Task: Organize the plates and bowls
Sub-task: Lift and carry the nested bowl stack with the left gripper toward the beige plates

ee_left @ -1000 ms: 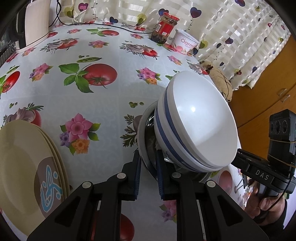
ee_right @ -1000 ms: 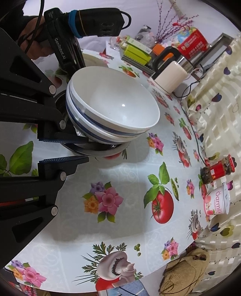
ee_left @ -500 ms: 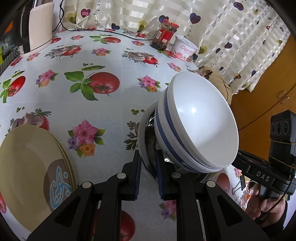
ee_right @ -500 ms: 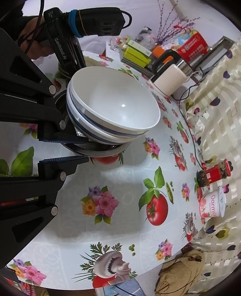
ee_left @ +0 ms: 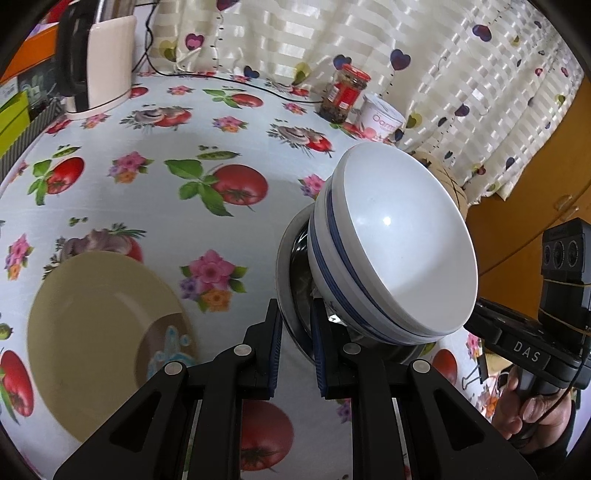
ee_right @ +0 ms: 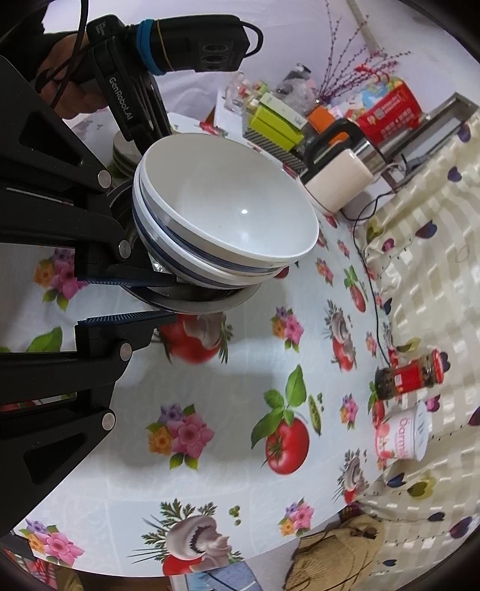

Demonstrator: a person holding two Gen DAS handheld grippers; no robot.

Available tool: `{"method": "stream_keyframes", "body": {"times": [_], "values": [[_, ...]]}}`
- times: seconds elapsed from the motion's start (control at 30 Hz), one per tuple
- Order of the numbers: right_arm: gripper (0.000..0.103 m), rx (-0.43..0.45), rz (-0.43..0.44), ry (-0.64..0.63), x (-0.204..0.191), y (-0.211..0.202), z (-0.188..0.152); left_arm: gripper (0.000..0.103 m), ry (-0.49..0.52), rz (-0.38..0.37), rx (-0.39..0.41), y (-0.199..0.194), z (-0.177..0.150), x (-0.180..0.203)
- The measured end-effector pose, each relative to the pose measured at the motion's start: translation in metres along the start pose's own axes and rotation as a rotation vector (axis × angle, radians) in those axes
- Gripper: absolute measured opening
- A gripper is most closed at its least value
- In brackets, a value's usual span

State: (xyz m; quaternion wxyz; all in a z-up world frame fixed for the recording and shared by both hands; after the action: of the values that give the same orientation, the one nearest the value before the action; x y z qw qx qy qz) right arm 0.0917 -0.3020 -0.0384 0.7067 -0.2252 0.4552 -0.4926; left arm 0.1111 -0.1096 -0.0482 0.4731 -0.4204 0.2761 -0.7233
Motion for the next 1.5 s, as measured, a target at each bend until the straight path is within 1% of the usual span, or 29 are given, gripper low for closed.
{"method": "stream_keyframes", "body": {"times": [0.67,1.5], "values": [[0.013,-0.037,0.049,-0.11,-0.064,0.024,0.005,0.016,-0.093,0.071,0.063,-0.04,-0.01,-0.054],[0.013,-0.141,0.124,-0.219,-0.134,0.082,0.003,0.015,-0.232,0.174,0.091,-0.068,-0.032,-0.128]]}}
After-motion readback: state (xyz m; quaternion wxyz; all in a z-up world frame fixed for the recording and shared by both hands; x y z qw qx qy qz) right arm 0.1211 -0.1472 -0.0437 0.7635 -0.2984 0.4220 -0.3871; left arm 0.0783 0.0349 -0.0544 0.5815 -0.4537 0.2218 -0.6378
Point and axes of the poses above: each gripper's, at about its wrist camera, not at the fingertips, and y roughly the way its jaws point, x to its right, z to its top, the point moved 4 cm from there along y, roughly the way its jaws point
